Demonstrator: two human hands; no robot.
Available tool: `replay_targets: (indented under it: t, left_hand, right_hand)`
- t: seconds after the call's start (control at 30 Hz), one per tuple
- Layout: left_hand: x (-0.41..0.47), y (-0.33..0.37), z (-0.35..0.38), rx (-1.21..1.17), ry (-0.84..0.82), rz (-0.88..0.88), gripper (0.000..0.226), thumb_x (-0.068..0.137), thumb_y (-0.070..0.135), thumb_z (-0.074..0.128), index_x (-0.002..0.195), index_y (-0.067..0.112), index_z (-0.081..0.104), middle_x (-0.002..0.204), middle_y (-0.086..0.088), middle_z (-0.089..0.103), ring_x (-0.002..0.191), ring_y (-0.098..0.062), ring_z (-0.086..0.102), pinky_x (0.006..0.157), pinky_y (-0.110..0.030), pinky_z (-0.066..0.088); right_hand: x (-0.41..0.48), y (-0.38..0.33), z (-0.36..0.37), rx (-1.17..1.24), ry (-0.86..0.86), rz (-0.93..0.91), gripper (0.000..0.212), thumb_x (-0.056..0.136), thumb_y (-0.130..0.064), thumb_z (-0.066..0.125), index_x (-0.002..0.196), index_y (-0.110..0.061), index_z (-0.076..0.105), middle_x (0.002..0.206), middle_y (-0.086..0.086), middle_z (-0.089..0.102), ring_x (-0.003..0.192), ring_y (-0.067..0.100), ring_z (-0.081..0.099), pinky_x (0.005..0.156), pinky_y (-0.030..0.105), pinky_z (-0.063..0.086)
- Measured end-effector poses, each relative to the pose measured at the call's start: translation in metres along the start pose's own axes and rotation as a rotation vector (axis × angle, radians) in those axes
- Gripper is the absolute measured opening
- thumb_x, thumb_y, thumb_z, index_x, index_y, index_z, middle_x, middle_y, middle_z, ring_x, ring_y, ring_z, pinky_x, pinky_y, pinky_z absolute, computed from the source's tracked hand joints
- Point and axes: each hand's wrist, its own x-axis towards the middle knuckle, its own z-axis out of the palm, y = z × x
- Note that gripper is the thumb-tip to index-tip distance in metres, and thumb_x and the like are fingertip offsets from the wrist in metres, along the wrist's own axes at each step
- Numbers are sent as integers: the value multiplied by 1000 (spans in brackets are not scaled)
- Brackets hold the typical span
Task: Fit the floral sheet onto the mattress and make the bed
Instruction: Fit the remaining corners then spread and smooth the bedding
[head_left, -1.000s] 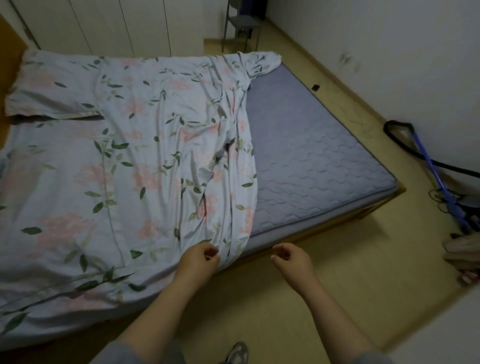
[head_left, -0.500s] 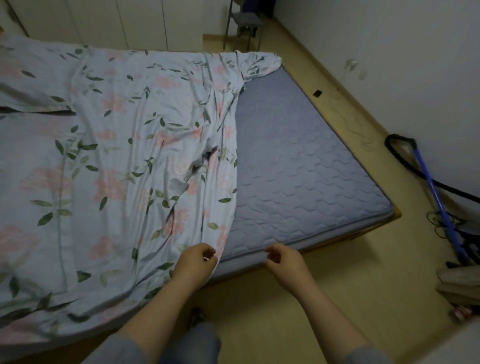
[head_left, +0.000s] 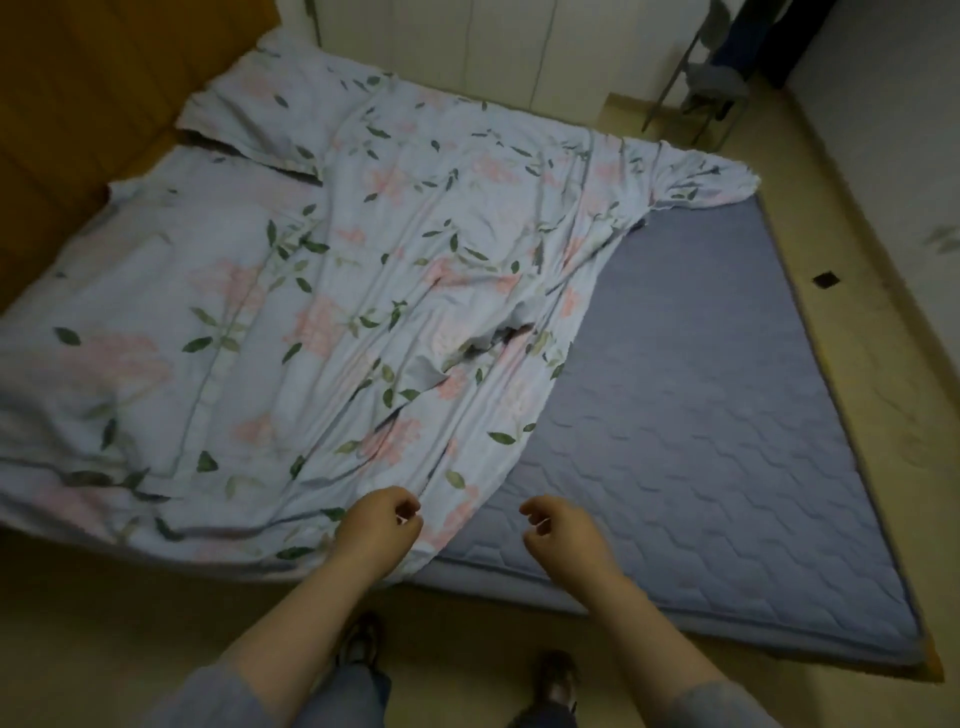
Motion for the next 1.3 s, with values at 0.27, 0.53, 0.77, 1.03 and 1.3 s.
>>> replay_targets:
  t: [0.27,0.53,0.77,1.03,1.3]
  left_hand:
    - [-41,-3,94,-172,137,-269,10,82,16,66,91,20,66,95,-4,68,88,-20,64,81,-33,53]
    - [-33,-19,166,-80,189,-303,19,84,24,64,102,18,65,105,1,61,93,-13,61,73,-21,43]
    - [32,-70,219,-3,229,-311,37,85,27,60,121,18,56,123,-5,54,112,-23,52,91,-30,42]
    - [117,-97,262,186,207,-251,42,85,29,60,122,16,45,127,-5,41,115,-25,42,95,-31,35]
    - [168,-111,286,376,211,-277,20,90,18,50,109,12,52,114,-10,47,106,-29,46,91,-35,38]
  right_hand:
    - [61,58,-20,-373,-215,-319,38,91,-22,55,128,-20,53,128,2,54,112,16,54,89,24,42]
    - [109,107,17,-599,-344,-436,42,92,-25,53,133,-20,49,132,2,49,113,18,53,90,25,43]
    - [186,131,95,-775,-321,-550,45,91,-23,53,135,-20,46,135,2,48,121,22,48,97,32,43]
    - [270,154,163,-830,-130,-674,58,57,-7,78,113,-7,62,113,16,61,102,37,58,82,42,52]
    - [306,167,169,-809,11,-782,8,71,-10,70,78,-12,71,78,9,68,70,32,64,78,40,50]
